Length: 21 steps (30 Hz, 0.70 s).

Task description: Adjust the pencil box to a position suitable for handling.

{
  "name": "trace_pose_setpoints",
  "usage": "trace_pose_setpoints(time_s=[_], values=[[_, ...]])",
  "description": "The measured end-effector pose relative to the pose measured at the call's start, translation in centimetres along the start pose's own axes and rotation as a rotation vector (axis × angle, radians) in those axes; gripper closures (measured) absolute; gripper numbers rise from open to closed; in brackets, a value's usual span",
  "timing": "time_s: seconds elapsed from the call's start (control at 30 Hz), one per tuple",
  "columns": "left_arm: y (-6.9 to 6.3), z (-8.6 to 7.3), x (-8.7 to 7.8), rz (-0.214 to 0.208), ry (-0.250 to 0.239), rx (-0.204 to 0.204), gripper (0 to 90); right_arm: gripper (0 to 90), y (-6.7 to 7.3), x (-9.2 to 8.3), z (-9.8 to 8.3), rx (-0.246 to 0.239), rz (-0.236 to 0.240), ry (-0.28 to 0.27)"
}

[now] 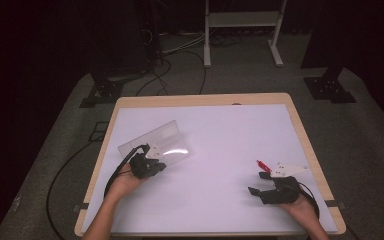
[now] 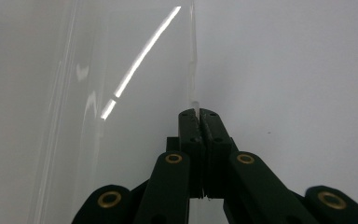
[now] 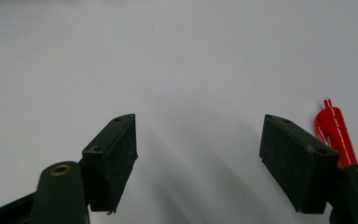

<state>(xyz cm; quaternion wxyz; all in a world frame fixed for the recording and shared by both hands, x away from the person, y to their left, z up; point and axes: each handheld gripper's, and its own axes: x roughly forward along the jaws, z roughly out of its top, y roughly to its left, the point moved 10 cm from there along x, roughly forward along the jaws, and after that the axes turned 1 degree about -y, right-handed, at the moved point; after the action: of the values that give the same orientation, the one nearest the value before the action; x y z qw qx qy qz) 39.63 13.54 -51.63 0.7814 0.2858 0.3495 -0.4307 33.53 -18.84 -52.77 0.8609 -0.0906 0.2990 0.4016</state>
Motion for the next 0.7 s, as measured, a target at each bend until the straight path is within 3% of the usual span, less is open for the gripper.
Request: trace_pose_setpoints(time_s=[0.43,0.7], values=[[-3.6,3.5,-0.3,-0.061,-0.051,0.116,88.9,26.6,-2.2,-1.9,0.1,0.043,-0.066,-0.033],[-5.5,4.8,0.6,-0.112,-0.041,0.165,88.7,26.6,-2.9,-2.5,0.0,0.046,-0.081,-0.035]])
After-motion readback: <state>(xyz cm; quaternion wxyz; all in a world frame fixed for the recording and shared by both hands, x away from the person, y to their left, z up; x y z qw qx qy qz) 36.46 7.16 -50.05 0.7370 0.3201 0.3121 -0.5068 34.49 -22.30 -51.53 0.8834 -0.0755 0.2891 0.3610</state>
